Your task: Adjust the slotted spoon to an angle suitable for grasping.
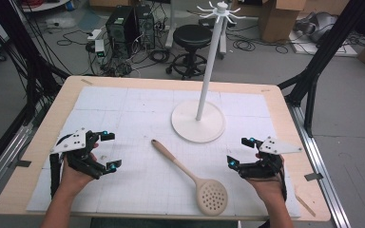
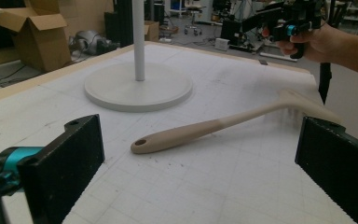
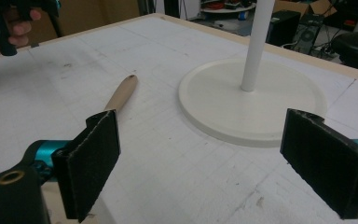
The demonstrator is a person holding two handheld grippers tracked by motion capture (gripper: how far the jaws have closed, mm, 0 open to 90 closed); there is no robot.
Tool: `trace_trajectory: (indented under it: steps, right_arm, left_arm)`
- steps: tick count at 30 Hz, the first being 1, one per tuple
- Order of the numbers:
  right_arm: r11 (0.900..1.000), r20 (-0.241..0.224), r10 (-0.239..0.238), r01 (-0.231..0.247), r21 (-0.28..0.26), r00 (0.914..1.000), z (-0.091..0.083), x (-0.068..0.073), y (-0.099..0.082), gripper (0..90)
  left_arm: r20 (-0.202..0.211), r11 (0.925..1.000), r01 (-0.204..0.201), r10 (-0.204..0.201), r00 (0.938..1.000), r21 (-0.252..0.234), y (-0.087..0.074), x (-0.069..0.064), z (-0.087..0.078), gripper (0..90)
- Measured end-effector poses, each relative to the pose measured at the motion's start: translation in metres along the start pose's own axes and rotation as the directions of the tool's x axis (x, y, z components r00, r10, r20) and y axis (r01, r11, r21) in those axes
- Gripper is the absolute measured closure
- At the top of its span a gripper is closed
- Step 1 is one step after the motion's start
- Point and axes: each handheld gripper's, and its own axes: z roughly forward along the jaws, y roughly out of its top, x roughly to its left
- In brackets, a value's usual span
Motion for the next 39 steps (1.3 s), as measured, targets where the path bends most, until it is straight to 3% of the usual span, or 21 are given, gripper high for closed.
trace_trajectory:
  steps: [10,15,22,27,33,39]
  right_arm:
    - [0.9998,0.01,-0.004,0.004,0.017,0.9999,-0.001,0.0,-0.001,10.5]
    - [0.9996,-0.001,-0.007,0.007,0.029,1.0,0.002,0.007,0.003,10.5]
    - [0.9982,-0.03,-0.025,0.027,0.054,0.9992,0.013,0.017,0.017,10.5]
    - [0.9949,-0.043,-0.031,0.035,0.095,0.9986,0.029,0.027,0.033,10.5]
    - [0.9789,-0.079,-0.08,0.093,0.182,0.9937,0.064,0.043,0.053,10.5]
    - [0.9499,-0.124,-0.129,0.158,0.27,0.9839,0.091,0.056,0.069,10.5]
  left_arm:
    - [-0.011,1.0,0.003,-0.003,0.9999,-0.006,0.001,0.002,0.002,1.7]
    - [-0.008,1.0,-0.001,0.001,1.0,-0.003,0.002,0.001,0.002,1.7]
    - [-0.014,0.9997,-0.014,0.014,0.9998,0.019,0.002,0.0,0.003,1.7]
    - [-0.017,0.9998,-0.018,0.018,0.9997,0.01,0.003,0.001,0.002,1.7]
    - [-0.014,1.0,-0.008,0.008,0.9999,-0.003,0.004,0.002,0.001,1.7]
    - [-0.015,1.0,-0.008,0.008,0.9999,-0.005,0.004,0.002,0.001,1.7]
